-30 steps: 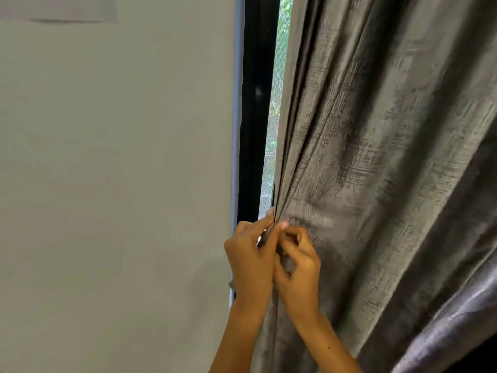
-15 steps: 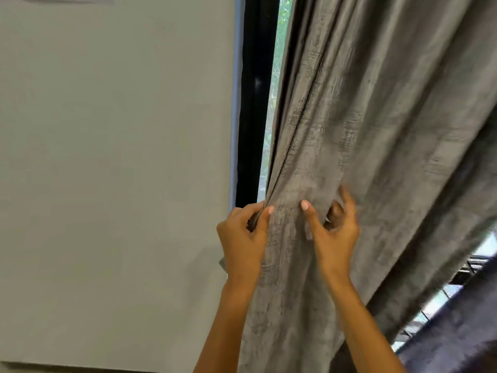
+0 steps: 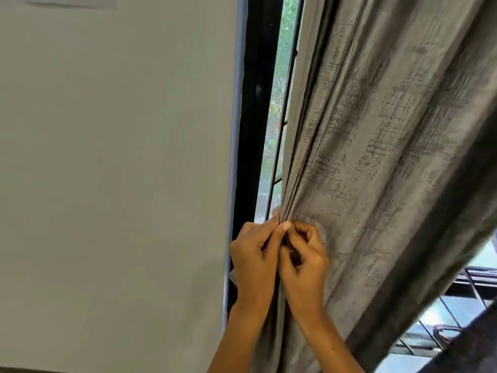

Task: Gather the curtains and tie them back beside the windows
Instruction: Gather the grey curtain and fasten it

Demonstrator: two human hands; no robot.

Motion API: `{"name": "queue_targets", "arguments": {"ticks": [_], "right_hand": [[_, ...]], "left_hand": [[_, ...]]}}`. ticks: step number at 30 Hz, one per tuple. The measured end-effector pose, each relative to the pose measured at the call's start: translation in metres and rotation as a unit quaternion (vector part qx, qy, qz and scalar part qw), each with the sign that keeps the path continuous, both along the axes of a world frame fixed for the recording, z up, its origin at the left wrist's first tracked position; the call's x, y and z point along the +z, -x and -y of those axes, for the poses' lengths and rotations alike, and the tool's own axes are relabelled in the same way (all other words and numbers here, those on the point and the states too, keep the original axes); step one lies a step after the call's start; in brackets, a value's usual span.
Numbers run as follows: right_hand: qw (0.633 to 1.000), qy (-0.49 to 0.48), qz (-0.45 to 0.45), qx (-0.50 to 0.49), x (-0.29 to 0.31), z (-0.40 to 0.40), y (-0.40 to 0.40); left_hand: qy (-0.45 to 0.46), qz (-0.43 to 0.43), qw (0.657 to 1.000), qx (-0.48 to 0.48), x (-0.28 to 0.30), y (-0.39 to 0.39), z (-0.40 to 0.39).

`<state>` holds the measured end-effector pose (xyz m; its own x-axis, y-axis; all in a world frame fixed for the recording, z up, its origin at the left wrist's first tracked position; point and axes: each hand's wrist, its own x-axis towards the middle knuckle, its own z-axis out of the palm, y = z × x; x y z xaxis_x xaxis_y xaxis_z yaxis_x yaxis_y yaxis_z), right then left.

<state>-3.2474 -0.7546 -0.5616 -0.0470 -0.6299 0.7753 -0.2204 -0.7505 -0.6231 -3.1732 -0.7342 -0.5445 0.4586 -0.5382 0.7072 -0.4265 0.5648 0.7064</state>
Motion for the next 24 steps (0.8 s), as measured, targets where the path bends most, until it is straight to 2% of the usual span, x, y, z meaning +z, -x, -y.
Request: {"name": "queue_targets", "arguments": {"ticks": [3, 4, 6, 8, 11, 12, 16, 20, 22, 24], "right_hand": [[0.999, -0.014, -0.023, 0.021, -0.002, -0.004, 0.004], [0.999, -0.007, -0.035, 0.006, -0.004, -0.005, 0.006], [0.995, 0.008, -0.054, -0.086, -0.005, -0.003, 0.013], [0.987, -0.014, -0.020, -0.159, -0.004, 0.000, 0.021], [0.983, -0.129, 0.080, -0.101, 0.001, 0.010, 0.033], [0.984, -0.133, 0.088, -0.085, 0.002, 0.012, 0.034], [0.985, -0.089, 0.019, -0.148, 0.005, 0.008, 0.023], [0.974, -0.189, -0.010, -0.123, -0.005, 0.004, 0.007], [0.978, -0.187, -0.061, -0.075, -0.004, -0.001, 0.002], [0.977, -0.177, -0.083, -0.085, -0.003, 0.001, 0.000]], "left_hand": [[-0.021, 0.001, 1.000, 0.010, 0.003, 0.001, 0.000], [-0.023, -0.002, 1.000, 0.021, 0.004, 0.001, 0.001], [-0.027, -0.014, 0.999, 0.033, 0.004, 0.000, 0.003], [-0.029, -0.027, 0.999, 0.030, 0.004, -0.002, 0.004], [-0.031, -0.027, 0.998, 0.036, 0.002, -0.004, 0.005], [-0.034, -0.028, 0.998, 0.036, 0.001, -0.004, 0.006], [-0.028, -0.022, 0.999, 0.029, 0.000, 0.000, 0.008], [-0.002, -0.001, 1.000, -0.007, -0.004, 0.006, 0.008], [0.009, 0.010, 1.000, -0.011, -0.005, 0.005, 0.009], [0.011, 0.019, 1.000, -0.012, -0.005, 0.005, 0.010]]}}
